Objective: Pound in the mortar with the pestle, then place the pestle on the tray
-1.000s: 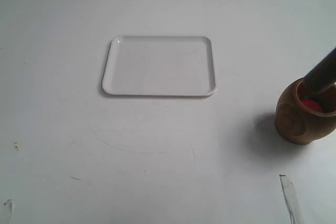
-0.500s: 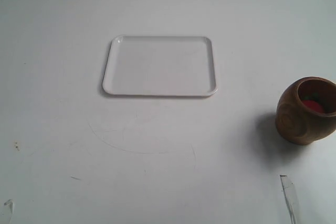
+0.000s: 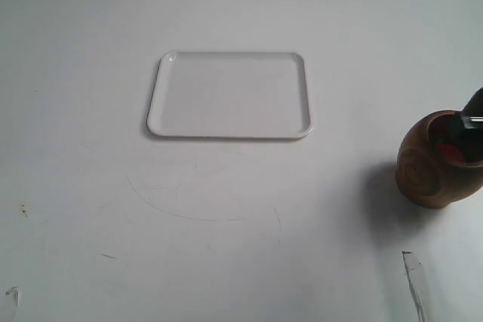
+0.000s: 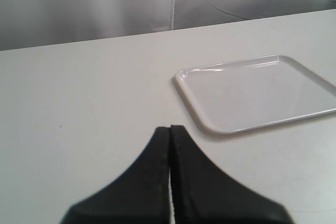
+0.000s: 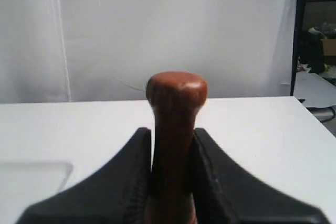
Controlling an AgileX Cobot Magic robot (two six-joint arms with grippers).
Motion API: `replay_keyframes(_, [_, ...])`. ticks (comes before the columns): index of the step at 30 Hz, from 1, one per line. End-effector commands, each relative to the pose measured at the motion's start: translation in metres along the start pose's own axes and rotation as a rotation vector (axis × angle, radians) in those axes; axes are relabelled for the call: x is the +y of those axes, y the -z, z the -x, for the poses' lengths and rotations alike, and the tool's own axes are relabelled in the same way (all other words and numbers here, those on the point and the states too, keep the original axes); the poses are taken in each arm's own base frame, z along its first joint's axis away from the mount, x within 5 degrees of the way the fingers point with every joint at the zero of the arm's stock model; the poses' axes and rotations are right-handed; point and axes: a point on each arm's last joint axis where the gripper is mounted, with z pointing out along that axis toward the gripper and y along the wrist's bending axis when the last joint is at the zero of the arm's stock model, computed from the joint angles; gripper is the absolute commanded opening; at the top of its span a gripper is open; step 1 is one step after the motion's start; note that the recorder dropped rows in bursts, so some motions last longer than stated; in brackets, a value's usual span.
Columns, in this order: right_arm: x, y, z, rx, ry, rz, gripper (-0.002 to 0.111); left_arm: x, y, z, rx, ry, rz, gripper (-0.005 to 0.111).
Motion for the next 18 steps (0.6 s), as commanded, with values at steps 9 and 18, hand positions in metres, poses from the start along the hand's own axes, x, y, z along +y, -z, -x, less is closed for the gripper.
replay_keyframes(9, [0.017,-0.027,-0.068,0.290,-0.020,0.022,0.000,-0.001,0.000,0.000,-0.007,0.012,-0.008,0.000])
replay_keyframes(18, [0.011,-0.018,-0.024,0.051,0.005,0.019,0.000,-0.001,0.000,0.000,-0.007,0.012,-0.008,0.000])
